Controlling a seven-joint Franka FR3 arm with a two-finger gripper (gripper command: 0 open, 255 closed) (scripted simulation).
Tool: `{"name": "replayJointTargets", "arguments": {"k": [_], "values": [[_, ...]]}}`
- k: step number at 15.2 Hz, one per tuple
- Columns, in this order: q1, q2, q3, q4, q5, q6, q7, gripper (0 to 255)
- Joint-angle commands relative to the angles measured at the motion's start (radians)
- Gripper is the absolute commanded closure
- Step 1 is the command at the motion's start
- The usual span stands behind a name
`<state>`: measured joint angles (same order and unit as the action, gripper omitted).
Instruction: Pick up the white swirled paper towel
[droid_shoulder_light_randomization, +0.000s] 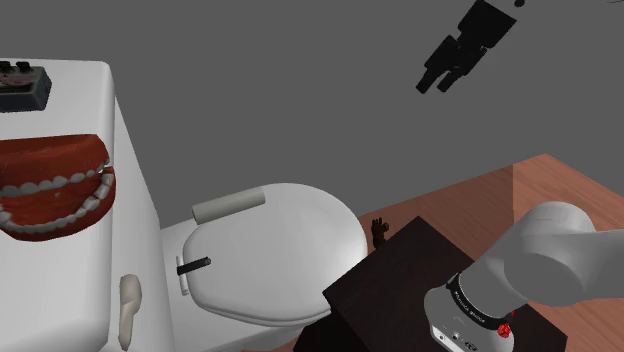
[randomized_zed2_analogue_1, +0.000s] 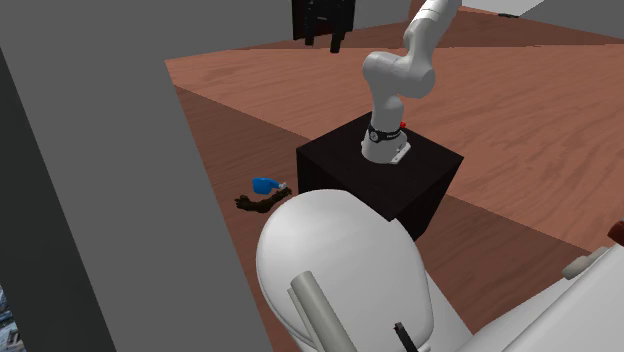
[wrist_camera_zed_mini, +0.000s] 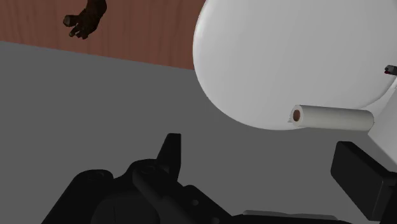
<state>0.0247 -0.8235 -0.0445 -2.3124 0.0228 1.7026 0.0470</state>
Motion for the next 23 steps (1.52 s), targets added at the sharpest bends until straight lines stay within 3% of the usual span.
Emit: {"name": "replayJointTargets", "arguments": {"k": [1, 11, 23], "values": [[0.0, 0.0, 0.0, 0.0, 0.0, 0.0, 0.0, 0], [0.097, 0.312, 0.014, 0.025, -0.002, 0.244, -0.166, 0], [0.186, 0.716, 0.062, 0.172, -0.015, 0.447, -0.343, 0]]}}
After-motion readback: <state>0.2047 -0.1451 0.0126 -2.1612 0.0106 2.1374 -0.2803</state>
